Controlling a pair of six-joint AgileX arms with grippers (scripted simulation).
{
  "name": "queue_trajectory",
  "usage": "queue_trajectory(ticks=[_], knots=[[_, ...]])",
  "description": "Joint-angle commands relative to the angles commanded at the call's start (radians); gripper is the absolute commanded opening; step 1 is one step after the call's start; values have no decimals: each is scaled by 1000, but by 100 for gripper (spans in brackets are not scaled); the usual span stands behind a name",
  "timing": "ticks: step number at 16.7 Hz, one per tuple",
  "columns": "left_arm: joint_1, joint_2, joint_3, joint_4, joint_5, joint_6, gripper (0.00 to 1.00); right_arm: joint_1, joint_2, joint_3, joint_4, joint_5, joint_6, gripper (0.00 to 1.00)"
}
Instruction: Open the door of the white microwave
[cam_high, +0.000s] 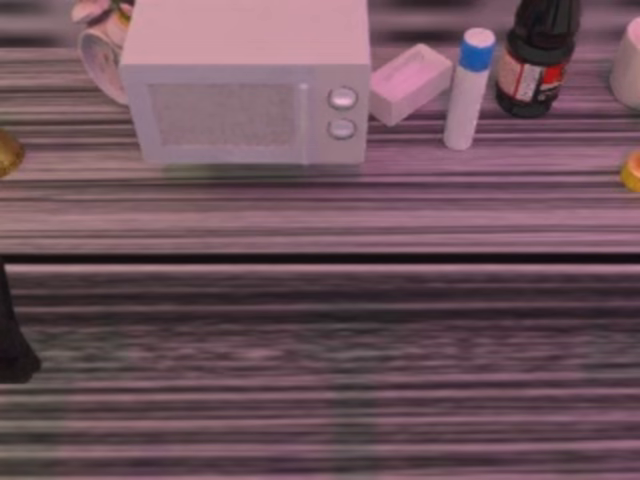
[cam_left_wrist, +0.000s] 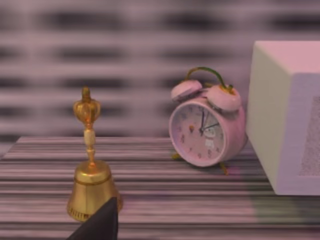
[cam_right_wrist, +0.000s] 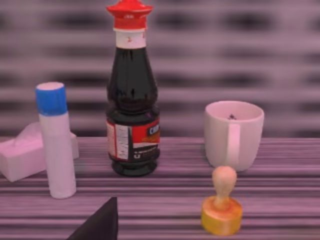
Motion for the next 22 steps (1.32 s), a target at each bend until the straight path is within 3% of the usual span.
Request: queue_trajectory(ticks=[5, 9, 22], knots=[[-22, 61, 61, -38, -10, -19, 100, 0, 0, 0, 0, 0, 0, 100], [-96, 285, 287, -169, -47, -85, 100, 0, 0, 0, 0, 0, 0, 100], [-466, 1569, 1586, -832, -229, -421, 100, 0, 0, 0, 0, 0, 0, 100]])
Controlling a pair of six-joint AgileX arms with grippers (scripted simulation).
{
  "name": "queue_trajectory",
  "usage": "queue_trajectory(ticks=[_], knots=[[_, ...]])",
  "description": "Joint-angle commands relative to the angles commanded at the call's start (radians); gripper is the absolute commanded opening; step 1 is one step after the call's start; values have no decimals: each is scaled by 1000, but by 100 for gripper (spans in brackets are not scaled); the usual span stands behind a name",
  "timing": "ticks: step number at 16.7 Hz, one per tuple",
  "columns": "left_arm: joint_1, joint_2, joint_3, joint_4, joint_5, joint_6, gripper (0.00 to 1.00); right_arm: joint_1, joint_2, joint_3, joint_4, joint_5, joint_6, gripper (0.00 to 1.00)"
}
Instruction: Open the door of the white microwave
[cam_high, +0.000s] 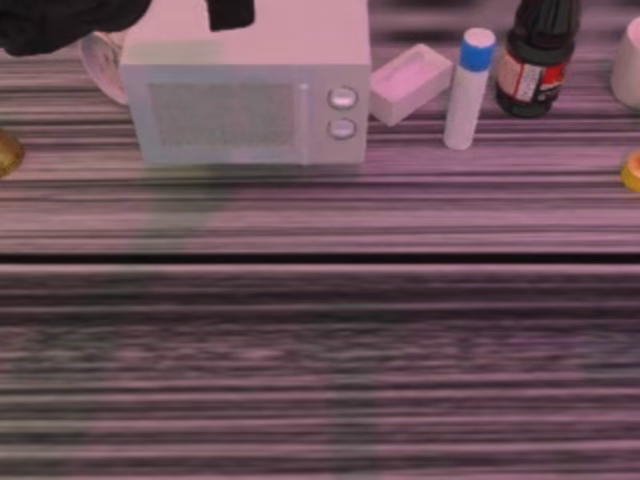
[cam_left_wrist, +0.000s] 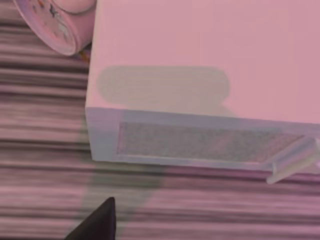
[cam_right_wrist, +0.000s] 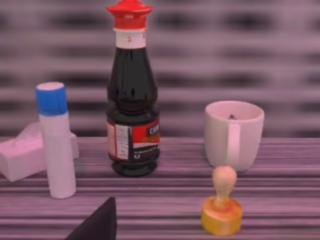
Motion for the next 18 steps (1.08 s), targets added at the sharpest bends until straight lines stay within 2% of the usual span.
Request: queue_trajectory(ticks=[4, 8, 15, 18], knots=[[-91, 331, 327, -166, -43, -83, 100, 0, 0, 0, 0, 0, 0, 100], [-147, 530, 514, -273, -69, -134, 100, 0, 0, 0, 0, 0, 0, 100], [-153, 566, 544, -292, -73, -142, 100, 0, 0, 0, 0, 0, 0, 100], [-145, 589, 527, -251, -68, -130, 100, 0, 0, 0, 0, 0, 0, 100]])
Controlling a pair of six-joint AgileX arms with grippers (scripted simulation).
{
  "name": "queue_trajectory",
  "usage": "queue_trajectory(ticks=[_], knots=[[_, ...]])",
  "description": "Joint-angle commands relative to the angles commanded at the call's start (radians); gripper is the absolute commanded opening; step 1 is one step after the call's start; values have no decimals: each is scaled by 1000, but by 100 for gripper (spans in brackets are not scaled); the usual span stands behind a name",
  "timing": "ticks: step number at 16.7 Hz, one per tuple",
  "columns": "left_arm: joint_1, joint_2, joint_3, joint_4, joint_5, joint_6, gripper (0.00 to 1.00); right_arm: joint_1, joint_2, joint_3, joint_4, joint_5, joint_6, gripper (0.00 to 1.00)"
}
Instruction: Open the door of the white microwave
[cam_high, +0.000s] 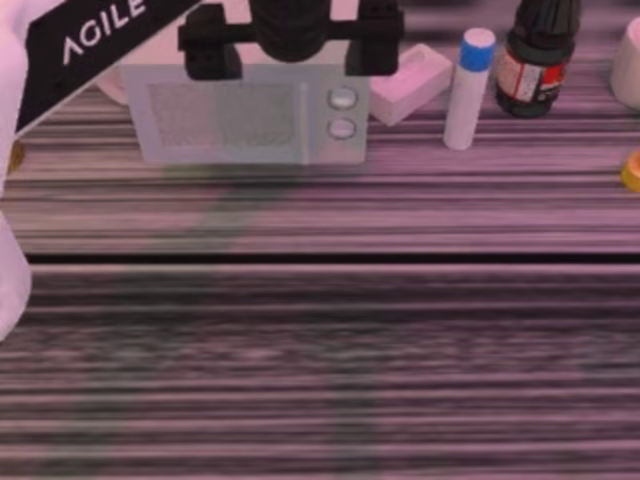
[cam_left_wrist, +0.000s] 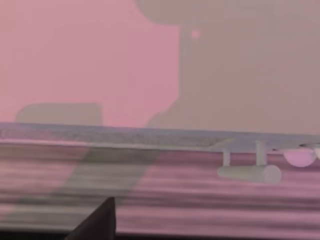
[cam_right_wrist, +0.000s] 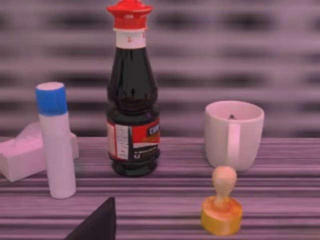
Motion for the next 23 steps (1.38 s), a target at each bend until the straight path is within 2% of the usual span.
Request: queue_trajectory(ticks=[5, 10, 23], knots=[[35, 87, -59, 162, 16, 33, 100, 0, 0, 0, 0, 0, 0, 100], [39, 96, -65, 175, 18, 37, 100, 0, 0, 0, 0, 0, 0, 100], [39, 96, -65, 175, 18, 37, 2, 0, 0, 0, 0, 0, 0, 100]])
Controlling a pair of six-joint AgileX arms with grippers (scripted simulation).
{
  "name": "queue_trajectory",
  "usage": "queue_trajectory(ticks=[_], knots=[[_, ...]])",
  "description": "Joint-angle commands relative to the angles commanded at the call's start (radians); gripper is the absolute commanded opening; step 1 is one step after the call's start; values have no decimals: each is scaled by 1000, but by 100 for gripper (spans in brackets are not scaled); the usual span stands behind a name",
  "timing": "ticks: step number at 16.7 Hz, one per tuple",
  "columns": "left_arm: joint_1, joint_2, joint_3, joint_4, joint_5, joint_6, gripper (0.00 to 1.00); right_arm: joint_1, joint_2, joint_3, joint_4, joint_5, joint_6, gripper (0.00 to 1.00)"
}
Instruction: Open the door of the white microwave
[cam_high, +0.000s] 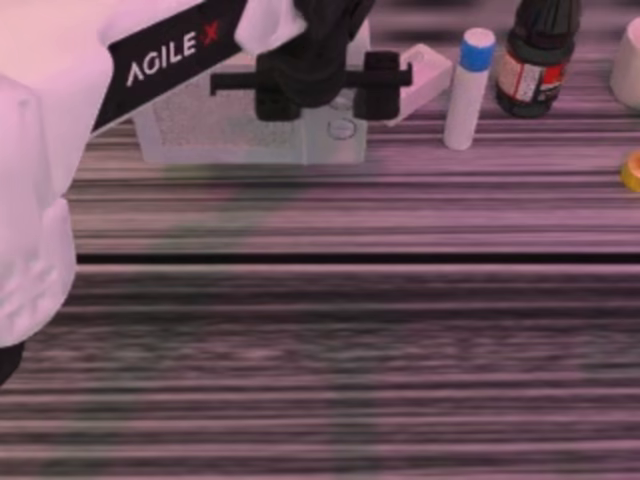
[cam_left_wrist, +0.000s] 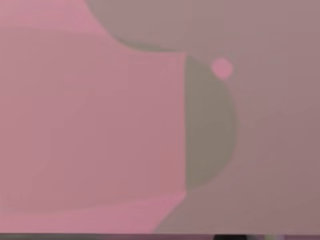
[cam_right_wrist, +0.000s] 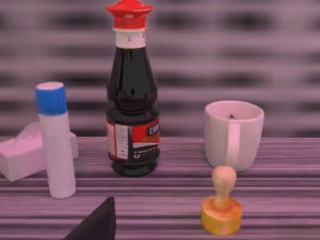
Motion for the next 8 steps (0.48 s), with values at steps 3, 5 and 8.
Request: queue_trajectory(ticks=[3, 5, 8], knots=[[0, 0, 0, 0, 0, 0, 0, 0, 0, 0, 0, 0, 0, 100], [0, 0, 0, 0, 0, 0, 0, 0, 0, 0, 0, 0, 0, 100], [0, 0, 0, 0, 0, 0, 0, 0, 0, 0, 0, 0, 0, 100]])
